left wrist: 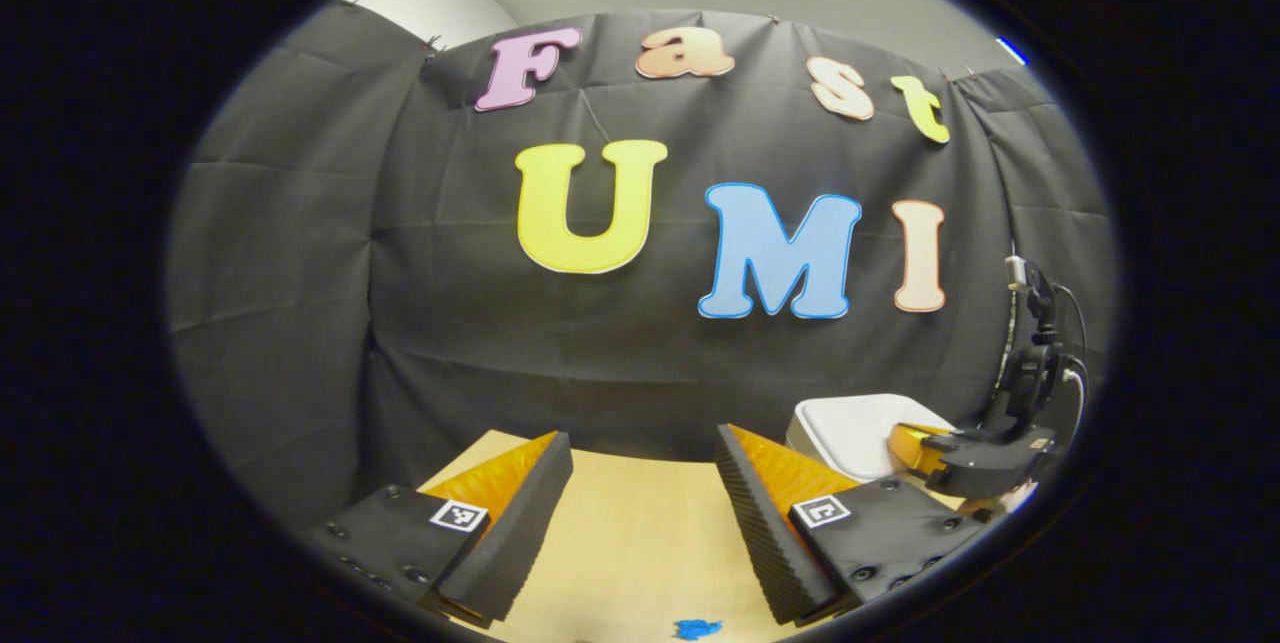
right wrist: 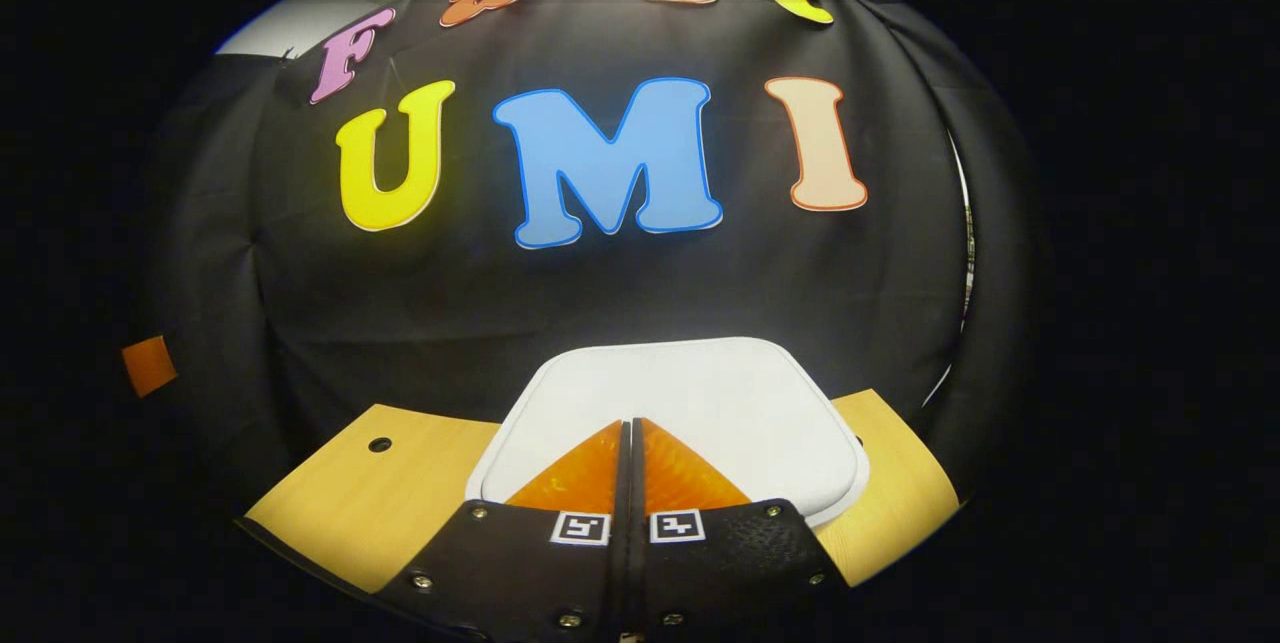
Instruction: Press the lid of the desktop garbage bin to open it, pick up the crumpled paper on the desktop and throw it into the bin, then pick up the pop can on the desktop and drop it into the bin, and finally close the garbage bin lid.
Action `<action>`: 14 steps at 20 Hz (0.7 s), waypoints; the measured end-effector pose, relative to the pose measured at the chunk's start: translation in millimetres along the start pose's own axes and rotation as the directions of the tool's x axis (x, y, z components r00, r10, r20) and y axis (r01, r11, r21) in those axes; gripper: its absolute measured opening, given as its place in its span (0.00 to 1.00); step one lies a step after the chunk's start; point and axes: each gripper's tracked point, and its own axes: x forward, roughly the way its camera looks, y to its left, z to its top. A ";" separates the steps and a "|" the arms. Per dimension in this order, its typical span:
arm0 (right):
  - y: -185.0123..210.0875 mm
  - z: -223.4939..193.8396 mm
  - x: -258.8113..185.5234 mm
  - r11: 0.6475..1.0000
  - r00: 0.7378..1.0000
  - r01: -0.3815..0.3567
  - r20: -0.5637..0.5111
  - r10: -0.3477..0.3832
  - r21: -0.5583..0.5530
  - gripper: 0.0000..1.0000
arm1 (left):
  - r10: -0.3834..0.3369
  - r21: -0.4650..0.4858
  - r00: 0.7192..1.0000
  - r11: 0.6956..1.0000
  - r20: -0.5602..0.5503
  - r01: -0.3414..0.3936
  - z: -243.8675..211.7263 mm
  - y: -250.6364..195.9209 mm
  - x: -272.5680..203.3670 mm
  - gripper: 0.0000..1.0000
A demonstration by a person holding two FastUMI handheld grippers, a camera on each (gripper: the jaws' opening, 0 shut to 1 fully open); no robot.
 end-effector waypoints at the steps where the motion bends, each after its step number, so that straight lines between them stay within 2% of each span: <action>1: -2.1 -1.0 -2.7 1.000 1.000 0.003 -0.001 -0.003 0.013 0.00 | -0.003 0.001 1.000 1.000 -0.002 0.003 -0.4 -2.0 1.2 0.95; 7: -3.0 -8.4 -5.7 0.999 1.000 -0.026 0.012 0.025 0.048 0.01 | -0.021 0.005 1.000 1.000 -0.006 0.021 -1.6 -11.1 -0.5 0.95; 14: -3.8 -0.9 -6.4 0.999 0.998 -0.035 0.057 0.034 0.008 0.01 | -0.043 -0.002 0.999 0.999 -0.029 0.043 -9.1 -21.9 -4.0 0.95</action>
